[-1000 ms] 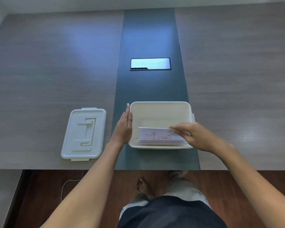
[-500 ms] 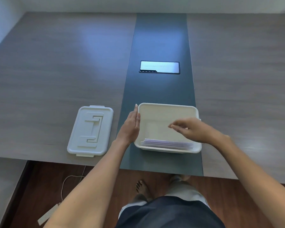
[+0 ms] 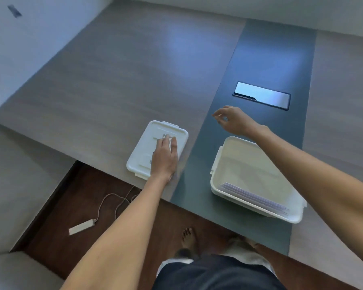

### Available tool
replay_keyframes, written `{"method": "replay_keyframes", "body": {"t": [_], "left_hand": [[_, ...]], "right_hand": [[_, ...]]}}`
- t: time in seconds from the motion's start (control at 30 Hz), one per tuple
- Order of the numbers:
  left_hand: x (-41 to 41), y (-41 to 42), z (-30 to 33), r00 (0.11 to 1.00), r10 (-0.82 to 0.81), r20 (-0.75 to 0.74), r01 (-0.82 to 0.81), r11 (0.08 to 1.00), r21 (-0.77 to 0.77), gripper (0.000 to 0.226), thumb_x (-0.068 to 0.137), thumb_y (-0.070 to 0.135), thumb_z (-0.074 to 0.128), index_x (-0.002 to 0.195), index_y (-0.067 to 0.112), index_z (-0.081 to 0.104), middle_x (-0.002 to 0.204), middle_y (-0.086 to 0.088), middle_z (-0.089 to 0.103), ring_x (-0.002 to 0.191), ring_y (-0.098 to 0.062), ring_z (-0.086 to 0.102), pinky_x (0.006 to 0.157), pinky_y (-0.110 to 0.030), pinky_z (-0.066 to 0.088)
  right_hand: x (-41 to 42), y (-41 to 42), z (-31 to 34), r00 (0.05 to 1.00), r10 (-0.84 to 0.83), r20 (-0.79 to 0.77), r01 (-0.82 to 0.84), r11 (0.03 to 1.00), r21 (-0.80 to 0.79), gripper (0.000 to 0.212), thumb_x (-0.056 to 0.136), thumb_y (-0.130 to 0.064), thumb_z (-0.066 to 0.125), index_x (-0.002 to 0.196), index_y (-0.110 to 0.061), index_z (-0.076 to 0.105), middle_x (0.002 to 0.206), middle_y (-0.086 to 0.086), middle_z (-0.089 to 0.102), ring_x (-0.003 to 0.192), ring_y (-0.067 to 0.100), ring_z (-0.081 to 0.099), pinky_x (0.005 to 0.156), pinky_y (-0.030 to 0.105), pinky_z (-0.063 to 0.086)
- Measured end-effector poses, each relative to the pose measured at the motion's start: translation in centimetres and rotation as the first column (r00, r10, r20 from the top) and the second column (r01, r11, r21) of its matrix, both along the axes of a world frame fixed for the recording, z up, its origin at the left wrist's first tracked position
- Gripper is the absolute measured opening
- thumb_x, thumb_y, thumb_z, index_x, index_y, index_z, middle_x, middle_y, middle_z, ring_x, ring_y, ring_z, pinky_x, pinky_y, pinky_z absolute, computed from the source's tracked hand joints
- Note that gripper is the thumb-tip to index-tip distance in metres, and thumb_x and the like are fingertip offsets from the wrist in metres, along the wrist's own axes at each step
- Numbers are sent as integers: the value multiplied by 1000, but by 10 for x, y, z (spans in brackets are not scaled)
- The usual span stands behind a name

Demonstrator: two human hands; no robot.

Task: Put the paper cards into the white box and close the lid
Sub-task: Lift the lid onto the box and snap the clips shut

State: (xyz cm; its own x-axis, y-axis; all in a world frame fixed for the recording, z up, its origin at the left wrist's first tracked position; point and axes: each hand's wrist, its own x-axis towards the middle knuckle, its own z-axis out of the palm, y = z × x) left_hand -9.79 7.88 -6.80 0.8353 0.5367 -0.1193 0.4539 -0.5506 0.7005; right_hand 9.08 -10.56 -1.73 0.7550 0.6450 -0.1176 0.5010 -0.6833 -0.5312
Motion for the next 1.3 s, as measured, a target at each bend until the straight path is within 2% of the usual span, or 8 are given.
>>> {"method": "replay_keyframes", "body": {"t": [0.4,0.6,0.73,0.87,1.0,1.13,1.23,1.3], "left_hand": [[-70,64,-36,909,387,-153,-399,916,-52,46,103,28,37,138,-2,42,131,-17,42,122,-34,46,103,-39,38],[-71,60,-53,738,613,-281,-675,671,-307,32,101,27,42,118,3,53,125,-12,48,100,-22,50,90,-32,39],[-69,59,-67,650,689,-319,-755,538,-376,21,98,25,43,105,9,55,120,-13,54,97,-25,55,83,-34,45],[-61,59,-78,575,752,-323,-800,432,-417,22,99,18,42,107,9,61,114,-8,57,93,-21,55,76,-28,43],[-51,58,-79,472,798,-375,-821,242,-517,19,88,5,44,71,12,48,74,-4,45,64,-17,34,51,-25,27],[-55,65,-76,389,809,-440,-822,89,-562,18,84,-2,50,69,7,55,70,-1,52,62,-16,46,55,-24,41],[-62,73,-75,372,823,-430,-804,53,-593,22,86,0,57,101,2,72,100,-8,71,92,-22,68,88,-34,56],[-62,78,-69,392,833,-391,-807,108,-580,25,89,4,60,112,3,71,107,-9,71,98,-24,69,92,-36,55]], "right_hand": [[-4,149,-71,948,276,-158,-312,907,-285,45,100,-30,46,141,-13,50,137,14,50,126,37,50,104,44,42],[-4,178,-100,955,254,-157,-296,869,-398,53,100,-35,43,146,-8,35,156,16,23,127,44,46,106,50,40],[-5,178,-112,953,250,-173,-299,875,-381,61,101,-32,43,152,-6,22,160,15,17,144,39,20,116,50,27],[-13,180,-117,974,138,-182,-190,932,-309,55,101,-27,39,149,-4,28,153,14,27,140,35,23,112,49,31],[-15,185,-112,959,-37,-279,-32,971,-237,45,98,-27,39,137,-6,45,146,12,32,135,34,26,111,51,30],[-3,185,-102,871,-193,-453,116,975,-192,19,89,-25,41,83,-11,52,124,11,43,114,31,40,90,44,37],[4,176,-100,852,-204,-482,153,978,-143,32,84,-26,43,94,-1,60,118,10,53,110,36,52,92,44,47],[4,168,-88,855,-221,-469,189,975,-114,38,88,-24,45,111,2,62,119,16,59,111,39,55,98,53,48]]}}
